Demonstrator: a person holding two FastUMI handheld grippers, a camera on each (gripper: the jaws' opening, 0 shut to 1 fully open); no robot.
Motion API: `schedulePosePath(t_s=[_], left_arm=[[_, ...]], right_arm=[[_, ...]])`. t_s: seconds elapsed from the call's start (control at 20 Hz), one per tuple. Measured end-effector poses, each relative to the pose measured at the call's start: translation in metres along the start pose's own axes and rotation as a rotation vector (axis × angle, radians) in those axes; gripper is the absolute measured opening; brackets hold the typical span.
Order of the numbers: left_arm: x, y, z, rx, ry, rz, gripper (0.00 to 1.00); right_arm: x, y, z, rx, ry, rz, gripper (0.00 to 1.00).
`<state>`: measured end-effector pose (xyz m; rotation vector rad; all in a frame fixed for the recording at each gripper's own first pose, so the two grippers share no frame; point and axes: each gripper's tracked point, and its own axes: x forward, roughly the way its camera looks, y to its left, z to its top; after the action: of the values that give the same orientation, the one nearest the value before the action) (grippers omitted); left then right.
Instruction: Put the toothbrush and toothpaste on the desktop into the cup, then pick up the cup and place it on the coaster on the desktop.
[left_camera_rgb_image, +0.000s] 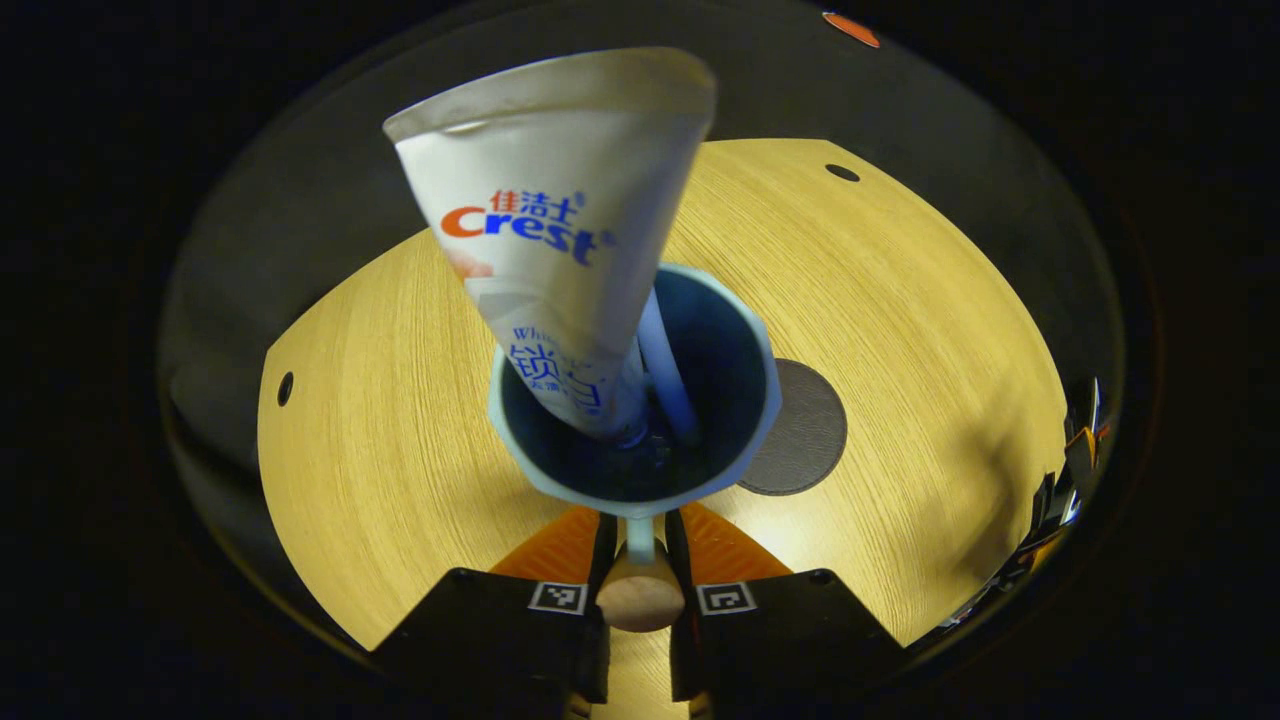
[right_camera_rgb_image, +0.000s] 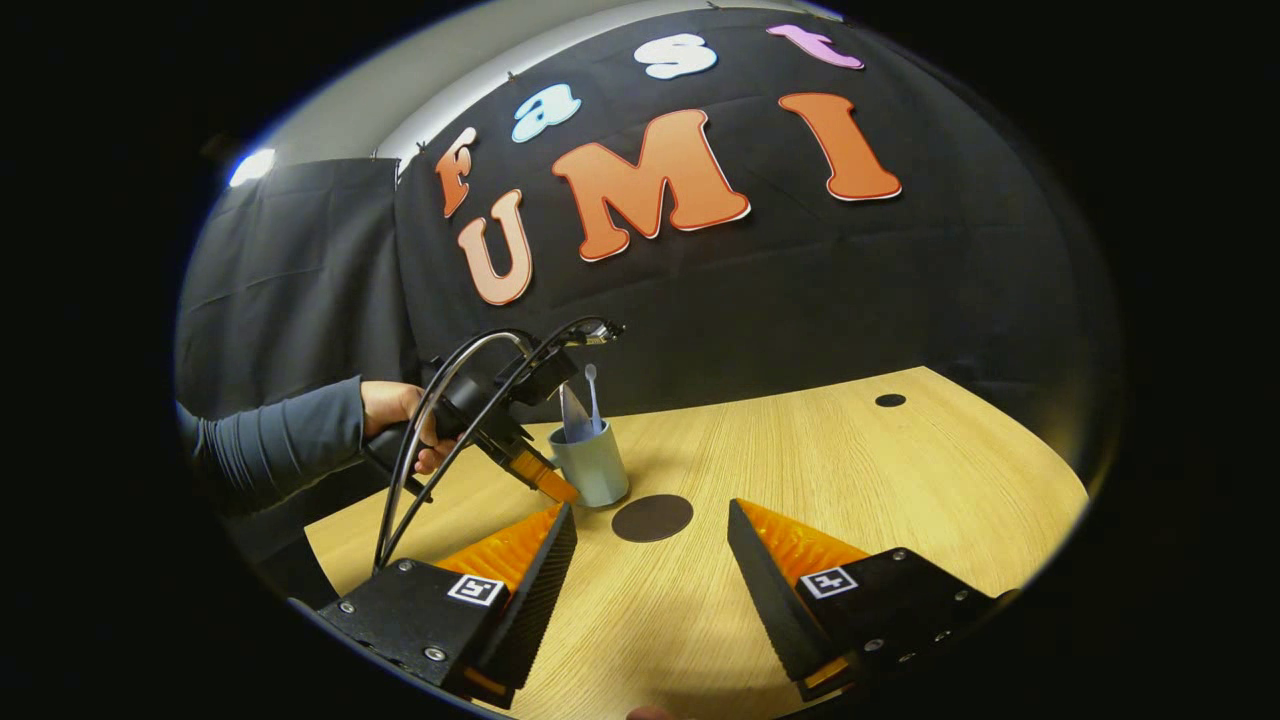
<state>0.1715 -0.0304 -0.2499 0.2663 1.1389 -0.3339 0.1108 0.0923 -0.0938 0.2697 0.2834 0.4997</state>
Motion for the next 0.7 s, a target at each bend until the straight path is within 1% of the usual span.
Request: schedulePosePath(t_s=[0.15, 0.2, 0.25, 0.3, 0.35, 0.4, 0.45, 0.6, 0.7], left_arm=[[0.011, -0.027, 0.027, 0.032, -0.017, -0.029, 0.25], [0.014, -0.039, 0.015, 0.040, -0.020, -0.042, 0.25], [0.024, -0.051, 0.020, 0.050, -0.021, -0.052, 0.25], [0.024, -0.058, 0.018, 0.054, -0.019, -0.063, 0.25], [0.038, -0.055, 0.020, 0.051, -0.021, -0.073, 0.25], [0.025, -0.013, 0.015, 0.049, -0.019, -0.080, 0.25], [0.040, -0.039, 0.018, 0.044, -0.015, -0.089, 0.25], [0.060, -0.029, 0.005, 0.034, 0.010, -0.105, 0.25], [0.075, -0.017, -0.005, 0.001, 0.022, -0.117, 0.25]], right_arm=[[-0.003, -0.004, 0.002, 0.004, -0.004, -0.009, 0.92], [-0.004, -0.006, 0.004, 0.001, -0.006, -0.018, 0.92], [-0.006, -0.007, 0.004, 0.000, -0.008, -0.021, 0.92], [-0.008, -0.008, 0.004, -0.001, -0.008, -0.027, 0.92], [-0.009, -0.010, 0.003, -0.004, -0.007, -0.030, 0.92], [-0.010, -0.012, 0.003, -0.008, -0.007, -0.035, 0.93], [-0.012, -0.014, 0.004, -0.011, -0.007, -0.041, 0.93], [-0.016, -0.019, 0.003, -0.001, -0.007, -0.048, 0.93], [-0.017, -0.022, 0.004, 0.010, -0.012, -0.052, 0.93]])
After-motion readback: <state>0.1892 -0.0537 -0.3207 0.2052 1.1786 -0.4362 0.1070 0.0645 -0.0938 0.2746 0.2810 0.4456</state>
